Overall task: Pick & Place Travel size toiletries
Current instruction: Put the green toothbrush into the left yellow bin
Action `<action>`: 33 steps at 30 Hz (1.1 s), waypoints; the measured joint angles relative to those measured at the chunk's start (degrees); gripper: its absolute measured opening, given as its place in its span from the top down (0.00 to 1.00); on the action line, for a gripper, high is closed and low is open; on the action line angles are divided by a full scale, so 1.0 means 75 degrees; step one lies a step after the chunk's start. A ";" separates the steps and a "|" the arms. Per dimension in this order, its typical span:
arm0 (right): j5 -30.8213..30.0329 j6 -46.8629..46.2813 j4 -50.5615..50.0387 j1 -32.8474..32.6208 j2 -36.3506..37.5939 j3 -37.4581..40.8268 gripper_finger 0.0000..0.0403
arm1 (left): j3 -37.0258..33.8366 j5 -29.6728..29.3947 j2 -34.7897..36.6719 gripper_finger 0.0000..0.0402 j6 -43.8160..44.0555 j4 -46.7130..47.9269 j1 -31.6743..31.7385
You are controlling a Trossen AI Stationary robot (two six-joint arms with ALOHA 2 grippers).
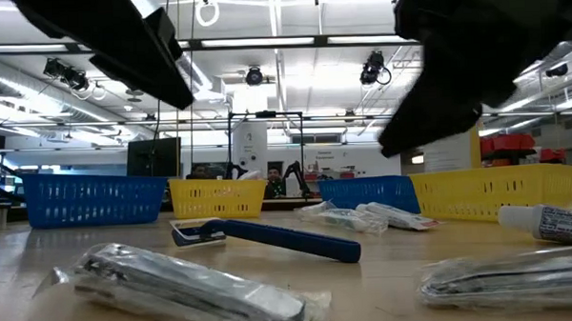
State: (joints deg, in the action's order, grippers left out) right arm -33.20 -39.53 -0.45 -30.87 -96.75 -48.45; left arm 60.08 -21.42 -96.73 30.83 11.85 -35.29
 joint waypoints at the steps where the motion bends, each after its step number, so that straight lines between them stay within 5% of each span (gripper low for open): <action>1: -0.0166 -0.0148 0.0152 0.0055 0.0000 -0.0003 0.50 | -0.0001 -0.0040 0.0006 0.59 0.0001 -0.0011 0.0000; 8: -0.0568 0.0088 0.1634 0.0413 -0.0591 -0.0003 0.53 | 0.0000 -0.0191 0.0012 0.59 0.0027 0.0020 -0.0003; 15: -0.0538 0.0212 0.0805 0.1129 -0.0860 -0.0292 0.55 | 0.0002 -0.0226 0.0012 0.59 0.0043 0.0049 0.0000; 25: 0.1708 -0.0090 -0.1824 0.2070 -0.0874 -0.1396 0.57 | 0.0002 -0.0264 0.0012 0.59 0.0044 0.0083 0.0003; 33: 0.1910 -0.0285 -0.1983 0.2206 -0.1149 -0.1680 0.58 | 0.0002 -0.0264 0.0012 0.59 0.0036 0.0091 0.0067</action>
State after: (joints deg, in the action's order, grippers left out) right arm -18.88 -41.67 -15.33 -14.32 -105.37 -61.05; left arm 60.10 -23.40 -96.64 31.09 12.53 -34.79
